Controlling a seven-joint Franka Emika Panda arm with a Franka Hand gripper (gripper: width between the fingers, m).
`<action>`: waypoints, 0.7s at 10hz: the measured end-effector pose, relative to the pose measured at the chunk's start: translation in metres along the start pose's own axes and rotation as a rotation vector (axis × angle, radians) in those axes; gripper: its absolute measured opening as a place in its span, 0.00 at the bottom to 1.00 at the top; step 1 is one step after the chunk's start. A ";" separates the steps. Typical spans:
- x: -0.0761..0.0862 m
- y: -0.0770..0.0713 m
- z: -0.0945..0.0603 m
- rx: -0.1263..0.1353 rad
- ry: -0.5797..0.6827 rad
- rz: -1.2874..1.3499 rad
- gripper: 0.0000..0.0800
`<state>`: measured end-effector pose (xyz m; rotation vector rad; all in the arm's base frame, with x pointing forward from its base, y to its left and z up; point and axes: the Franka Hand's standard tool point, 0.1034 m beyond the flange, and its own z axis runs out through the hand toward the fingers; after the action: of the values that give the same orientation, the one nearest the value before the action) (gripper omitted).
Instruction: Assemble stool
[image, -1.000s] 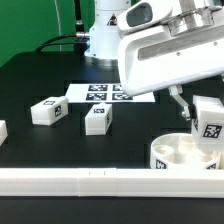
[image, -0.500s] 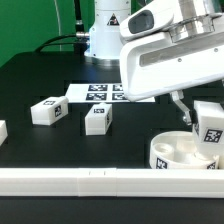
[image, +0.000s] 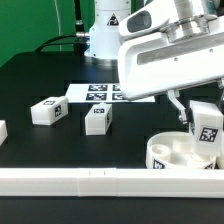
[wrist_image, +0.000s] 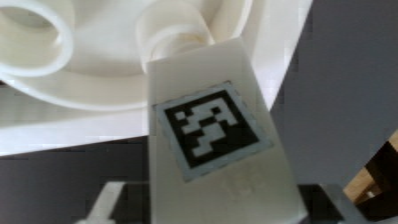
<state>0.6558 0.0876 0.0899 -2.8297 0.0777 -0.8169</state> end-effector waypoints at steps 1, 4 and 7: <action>-0.001 0.001 -0.001 -0.003 0.008 0.000 0.42; -0.001 0.003 -0.002 -0.007 0.016 0.001 0.42; -0.001 0.003 -0.001 -0.007 0.016 0.001 0.61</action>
Offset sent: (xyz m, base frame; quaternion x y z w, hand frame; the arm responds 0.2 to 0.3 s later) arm -0.0108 -0.0057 -0.0087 -0.0160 -0.0067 0.0058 0.9998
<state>0.6538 0.0841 0.0896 -2.8296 0.0848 -0.8405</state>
